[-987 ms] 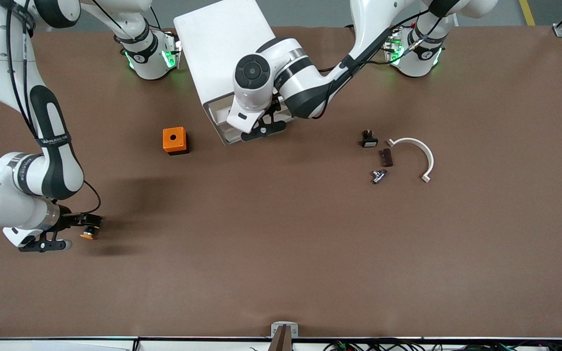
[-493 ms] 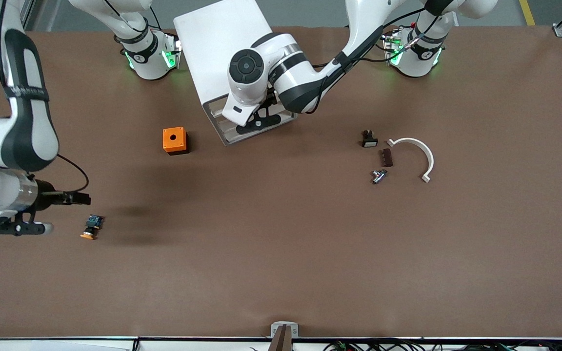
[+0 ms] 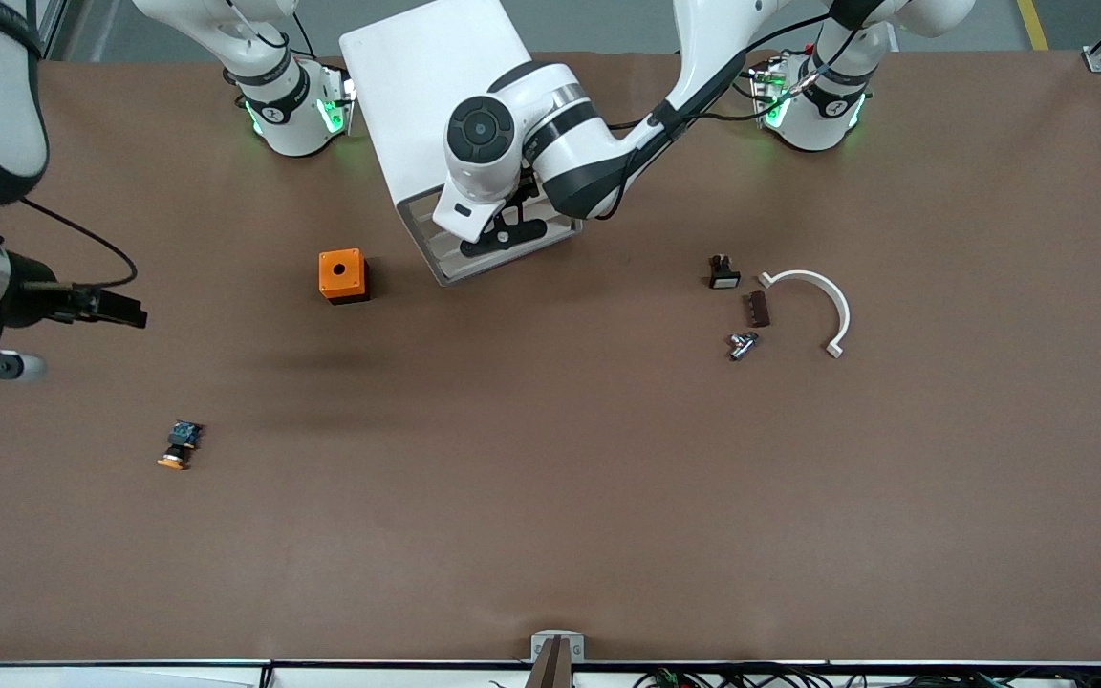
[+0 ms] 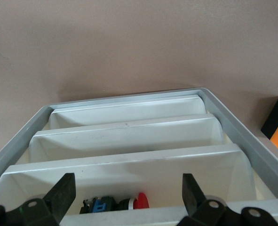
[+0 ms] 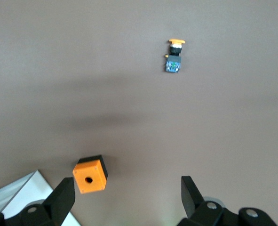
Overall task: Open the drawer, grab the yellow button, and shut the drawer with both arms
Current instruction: 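Push the drawer shut with the left gripper while the right gripper withdraws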
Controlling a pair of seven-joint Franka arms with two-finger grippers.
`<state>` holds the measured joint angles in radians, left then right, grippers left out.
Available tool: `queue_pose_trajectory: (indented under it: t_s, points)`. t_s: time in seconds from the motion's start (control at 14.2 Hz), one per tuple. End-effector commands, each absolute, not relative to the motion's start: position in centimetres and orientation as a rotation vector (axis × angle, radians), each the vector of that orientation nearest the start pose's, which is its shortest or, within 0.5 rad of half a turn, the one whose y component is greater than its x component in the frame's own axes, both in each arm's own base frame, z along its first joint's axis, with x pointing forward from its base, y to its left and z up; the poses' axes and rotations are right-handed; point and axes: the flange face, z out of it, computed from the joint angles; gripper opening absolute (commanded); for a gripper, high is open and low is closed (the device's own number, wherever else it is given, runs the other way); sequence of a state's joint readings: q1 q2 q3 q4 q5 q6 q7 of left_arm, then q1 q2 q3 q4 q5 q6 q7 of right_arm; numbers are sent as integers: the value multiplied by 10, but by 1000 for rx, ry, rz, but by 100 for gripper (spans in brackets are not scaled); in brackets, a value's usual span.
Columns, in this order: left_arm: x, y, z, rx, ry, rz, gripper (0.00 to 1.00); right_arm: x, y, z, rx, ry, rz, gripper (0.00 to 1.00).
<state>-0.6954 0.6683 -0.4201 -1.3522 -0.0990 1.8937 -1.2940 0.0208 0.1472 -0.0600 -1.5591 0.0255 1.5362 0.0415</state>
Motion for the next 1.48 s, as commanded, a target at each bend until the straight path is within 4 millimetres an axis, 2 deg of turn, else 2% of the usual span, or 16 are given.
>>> queue_pose_trajectory:
  t_s: [0.0,0.14,0.28,0.42,0.56,0.7,1.06,1.13,1.27,1.34,1.41]
  points:
    - [343,-624,354,-3107,-445,636,100,571,-3,557,-3101,127,302,100]
    - [350,-620,354,-3107,-464,634,100,571,-1,558,-3106,113,297,100]
    - [363,-613,360,-3114,-496,622,100,572,-12,561,-3105,110,291,100]
    - [387,-599,365,-3123,-552,606,100,573,-29,559,-3099,117,285,100]
    - [416,-577,378,-3132,-630,573,100,576,-28,571,-3102,43,249,100]
    - [446,-553,391,-3142,-717,550,100,578,-30,606,-3101,42,162,100]
    - [506,-495,412,-3140,-905,498,100,576,-27,615,-3101,43,157,100]
    - [517,-483,414,-3136,-943,492,100,569,-29,619,-3100,61,195,100]
    - [533,-464,420,-3131,-997,475,100,560,-38,617,-3102,64,279,100]
    - [542,-454,422,-3127,-1028,470,100,556,-54,618,-3096,99,292,100]
    - [552,-441,424,-3121,-1065,464,100,547,-59,624,-3091,78,303,100]
